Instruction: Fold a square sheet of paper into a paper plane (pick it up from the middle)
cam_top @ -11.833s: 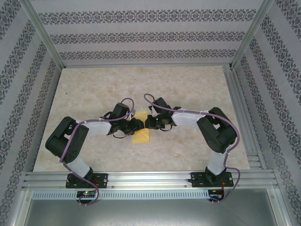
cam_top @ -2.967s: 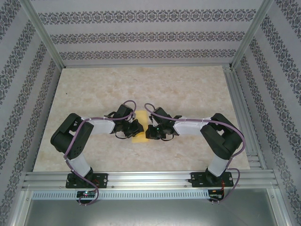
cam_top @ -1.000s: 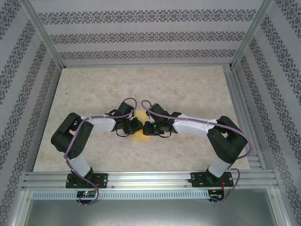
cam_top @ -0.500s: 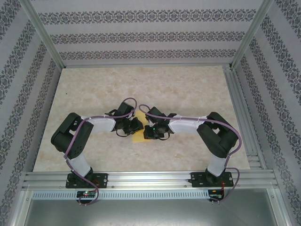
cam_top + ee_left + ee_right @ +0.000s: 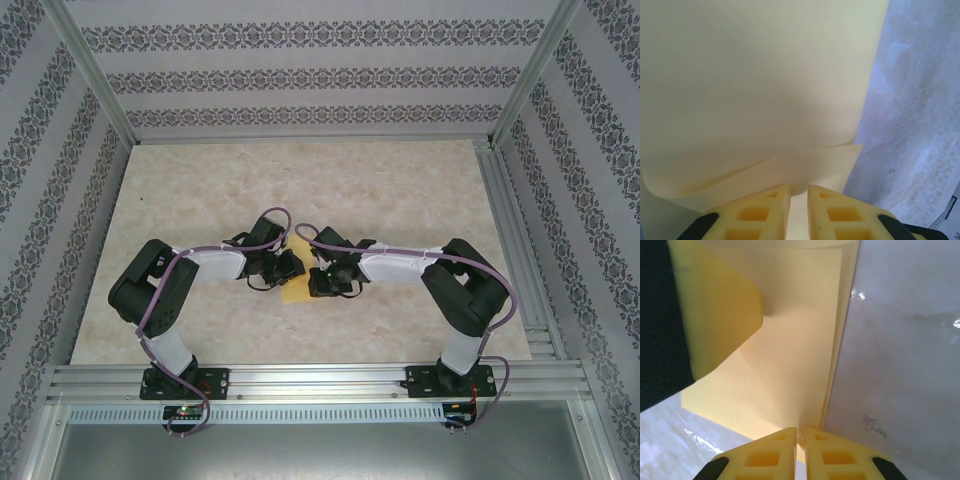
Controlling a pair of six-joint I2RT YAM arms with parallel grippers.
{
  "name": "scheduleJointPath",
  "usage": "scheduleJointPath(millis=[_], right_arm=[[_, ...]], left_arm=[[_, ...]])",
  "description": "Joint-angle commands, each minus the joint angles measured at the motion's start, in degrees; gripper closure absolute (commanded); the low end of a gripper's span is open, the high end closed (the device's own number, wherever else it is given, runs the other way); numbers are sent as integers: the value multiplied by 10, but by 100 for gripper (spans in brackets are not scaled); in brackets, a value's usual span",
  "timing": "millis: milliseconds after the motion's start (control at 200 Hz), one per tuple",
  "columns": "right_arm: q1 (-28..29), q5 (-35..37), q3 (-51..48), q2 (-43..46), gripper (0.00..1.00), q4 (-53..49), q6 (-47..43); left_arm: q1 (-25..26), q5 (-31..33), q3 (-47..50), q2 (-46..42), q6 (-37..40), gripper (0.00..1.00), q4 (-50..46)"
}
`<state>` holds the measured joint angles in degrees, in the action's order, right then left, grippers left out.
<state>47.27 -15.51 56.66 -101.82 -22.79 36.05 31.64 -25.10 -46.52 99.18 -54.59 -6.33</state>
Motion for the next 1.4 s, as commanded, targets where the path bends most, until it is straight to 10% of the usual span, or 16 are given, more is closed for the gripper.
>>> scheduleJointPath(millis=[0,1394], right_arm=[[10,-7,14,15,86,-6,-10],[4,-31,1,-24,86,34,7]], left_arm=[[3,24,-3,20,12,81,-36],[3,22,-9,17,16,81,-42]])
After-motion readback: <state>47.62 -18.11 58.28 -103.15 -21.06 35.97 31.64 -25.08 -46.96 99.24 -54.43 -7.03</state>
